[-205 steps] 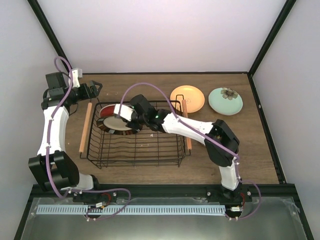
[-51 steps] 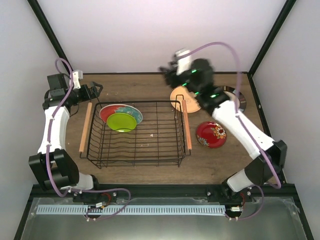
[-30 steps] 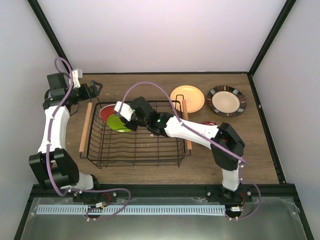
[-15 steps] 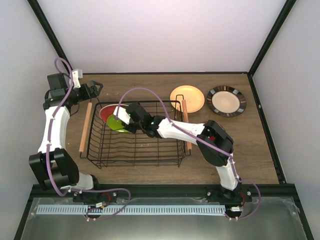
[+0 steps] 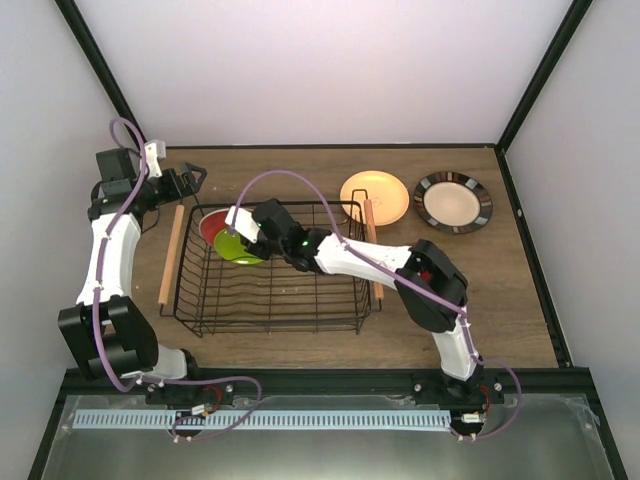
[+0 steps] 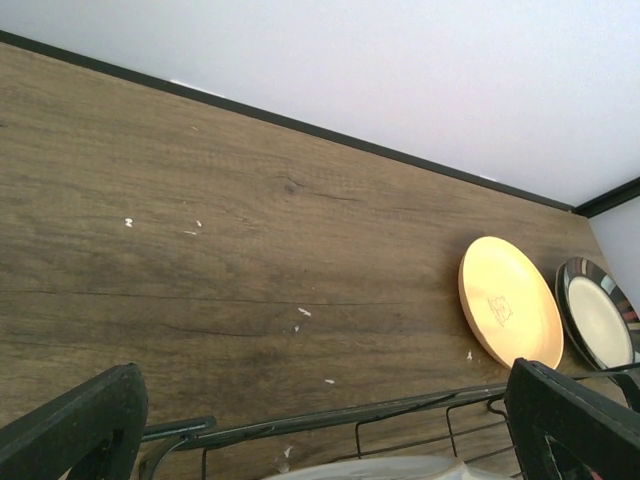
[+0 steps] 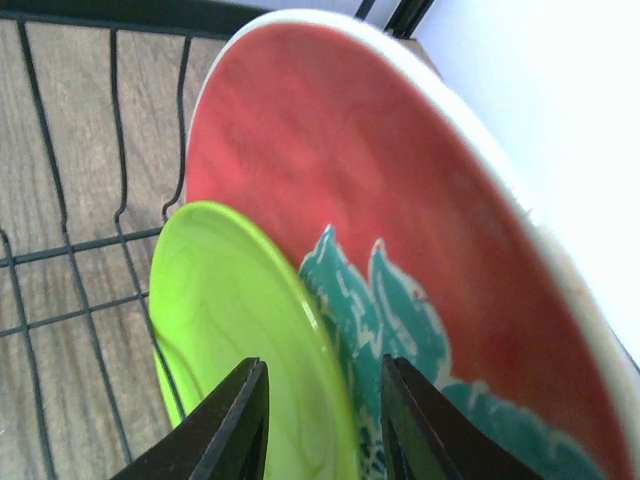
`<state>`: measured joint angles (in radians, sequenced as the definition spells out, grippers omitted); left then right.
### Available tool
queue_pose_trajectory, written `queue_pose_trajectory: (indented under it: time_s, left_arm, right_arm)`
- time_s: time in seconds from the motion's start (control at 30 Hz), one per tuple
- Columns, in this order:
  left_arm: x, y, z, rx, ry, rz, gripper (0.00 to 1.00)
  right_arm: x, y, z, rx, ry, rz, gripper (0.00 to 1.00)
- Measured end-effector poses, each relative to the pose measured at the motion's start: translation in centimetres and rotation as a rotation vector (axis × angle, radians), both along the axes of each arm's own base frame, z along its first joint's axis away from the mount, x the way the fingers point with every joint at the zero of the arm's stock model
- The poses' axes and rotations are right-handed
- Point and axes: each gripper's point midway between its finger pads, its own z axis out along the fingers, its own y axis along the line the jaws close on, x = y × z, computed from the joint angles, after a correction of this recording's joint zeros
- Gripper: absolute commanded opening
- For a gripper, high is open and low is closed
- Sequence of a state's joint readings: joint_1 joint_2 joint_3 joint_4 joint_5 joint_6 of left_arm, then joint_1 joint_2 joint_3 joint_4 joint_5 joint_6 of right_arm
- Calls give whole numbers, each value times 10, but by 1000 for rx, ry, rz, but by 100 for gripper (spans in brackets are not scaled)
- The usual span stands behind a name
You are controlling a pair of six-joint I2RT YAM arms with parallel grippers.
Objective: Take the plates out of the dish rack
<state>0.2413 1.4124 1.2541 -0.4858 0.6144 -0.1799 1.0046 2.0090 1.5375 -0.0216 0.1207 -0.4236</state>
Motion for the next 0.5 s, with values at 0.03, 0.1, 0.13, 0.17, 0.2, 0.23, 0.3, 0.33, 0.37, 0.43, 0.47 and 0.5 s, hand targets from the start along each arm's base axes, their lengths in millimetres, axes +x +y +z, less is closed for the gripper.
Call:
queue_pose_trajectory:
  time_s: [0.03, 0.1, 0.13, 0.17, 0.2, 0.23, 0.3, 0.33, 0.37, 0.43, 0.47, 0.5]
  left_arm:
    - [0, 0, 0, 0, -2, 0, 100]
    - [1, 0, 1, 1, -5, 0, 100]
    - [1, 0, 1, 1, -5, 0, 100]
    - [1, 0, 1, 1, -6, 0, 100]
    - [1, 0, 1, 1, -6, 0, 100]
    - [1, 0, 1, 1, -6, 0, 100]
    - [1, 0, 1, 1, -6, 0, 100]
    - [1, 0, 1, 1, -6, 0, 100]
    - [1, 0, 1, 1, -5, 0, 100]
    - [0, 0, 0, 1, -3, 0, 100]
    - [0, 0, -1, 0, -2, 0, 100]
    - [0, 0, -1, 0, -1, 0, 100]
  right_arm:
    - [2, 0, 1, 1, -5, -4, 33]
    - [8, 1, 5, 7, -19, -11, 33]
    - [10, 1, 5, 8, -23, -15, 34]
    - [12, 2, 5, 8, -28, -19, 33]
    - [14, 2, 3, 7, -29, -22, 33]
    - [15, 2, 0, -1, -29, -24, 34]
    - [16, 2, -7, -16, -27, -25, 34]
    - [17, 2, -11, -23, -27, -26, 33]
    - [17, 2, -14, -30, -27, -27, 33]
    - [18, 2, -19, -40, -26, -28, 33]
    - [18, 2, -20, -43, -25, -28, 33]
    - [18, 2, -22, -45, -24, -28, 32]
